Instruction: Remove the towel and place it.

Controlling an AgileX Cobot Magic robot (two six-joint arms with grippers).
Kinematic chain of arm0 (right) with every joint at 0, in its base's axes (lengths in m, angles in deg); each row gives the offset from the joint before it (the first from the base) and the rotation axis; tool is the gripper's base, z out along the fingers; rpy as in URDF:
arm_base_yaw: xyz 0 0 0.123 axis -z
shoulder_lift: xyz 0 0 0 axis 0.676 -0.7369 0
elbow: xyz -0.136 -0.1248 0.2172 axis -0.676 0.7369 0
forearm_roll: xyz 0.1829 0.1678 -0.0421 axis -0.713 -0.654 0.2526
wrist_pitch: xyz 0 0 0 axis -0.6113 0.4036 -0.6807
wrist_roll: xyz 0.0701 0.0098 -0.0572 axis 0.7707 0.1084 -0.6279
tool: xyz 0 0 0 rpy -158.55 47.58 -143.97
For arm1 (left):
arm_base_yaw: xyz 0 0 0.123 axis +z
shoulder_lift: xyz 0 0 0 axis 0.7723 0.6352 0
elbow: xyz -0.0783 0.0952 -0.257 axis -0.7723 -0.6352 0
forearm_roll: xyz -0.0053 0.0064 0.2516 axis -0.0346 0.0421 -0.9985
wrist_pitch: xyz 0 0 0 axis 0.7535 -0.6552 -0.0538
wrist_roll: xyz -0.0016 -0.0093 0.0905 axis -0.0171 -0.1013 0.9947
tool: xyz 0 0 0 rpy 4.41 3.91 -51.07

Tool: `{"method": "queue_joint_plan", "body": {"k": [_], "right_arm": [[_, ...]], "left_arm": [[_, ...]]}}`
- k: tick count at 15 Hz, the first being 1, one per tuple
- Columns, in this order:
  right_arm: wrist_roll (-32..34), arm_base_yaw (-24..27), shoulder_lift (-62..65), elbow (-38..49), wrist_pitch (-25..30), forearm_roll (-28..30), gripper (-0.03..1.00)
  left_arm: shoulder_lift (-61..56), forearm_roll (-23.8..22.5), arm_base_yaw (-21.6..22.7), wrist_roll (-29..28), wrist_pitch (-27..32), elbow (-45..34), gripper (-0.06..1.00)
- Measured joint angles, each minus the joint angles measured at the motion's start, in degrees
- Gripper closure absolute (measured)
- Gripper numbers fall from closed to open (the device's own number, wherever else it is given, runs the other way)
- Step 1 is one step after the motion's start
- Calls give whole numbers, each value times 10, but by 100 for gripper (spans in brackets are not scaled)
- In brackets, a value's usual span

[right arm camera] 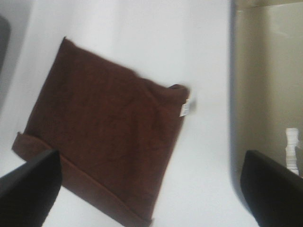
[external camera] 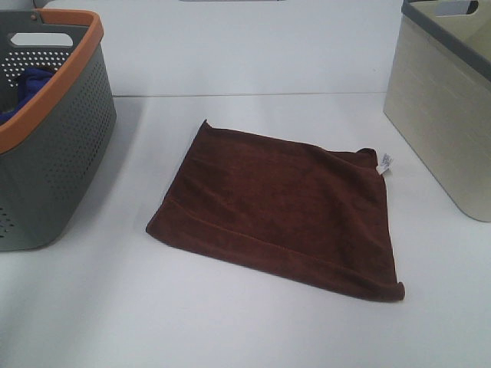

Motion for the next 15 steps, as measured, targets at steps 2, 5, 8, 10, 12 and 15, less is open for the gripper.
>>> {"method": "queue_joint_plan", "body": {"k": [2, 5, 8, 10, 12, 15], "right_arm": [[-3, 45, 1, 1, 0, 8, 6], [-10, 78, 26, 14, 1, 34, 7], [-17, 51, 107, 97, 1, 36, 7], [-19, 10, 189, 184, 1, 36, 7], [-20, -42, 318, 331, -2, 29, 7], [-20, -51, 421, 430, -21, 25, 7]], "left_arm": [[-31, -13, 41, 0, 0, -24, 0], [-98, -19, 136, 0, 0, -103, 1], [-178, -23, 177, -10, 0, -201, 2], [-250, -23, 179, -33, -1, -291, 3], [-367, -32, 179, -76, -60, -434, 3], [-439, -48, 179, -79, -110, -522, 3]]}}
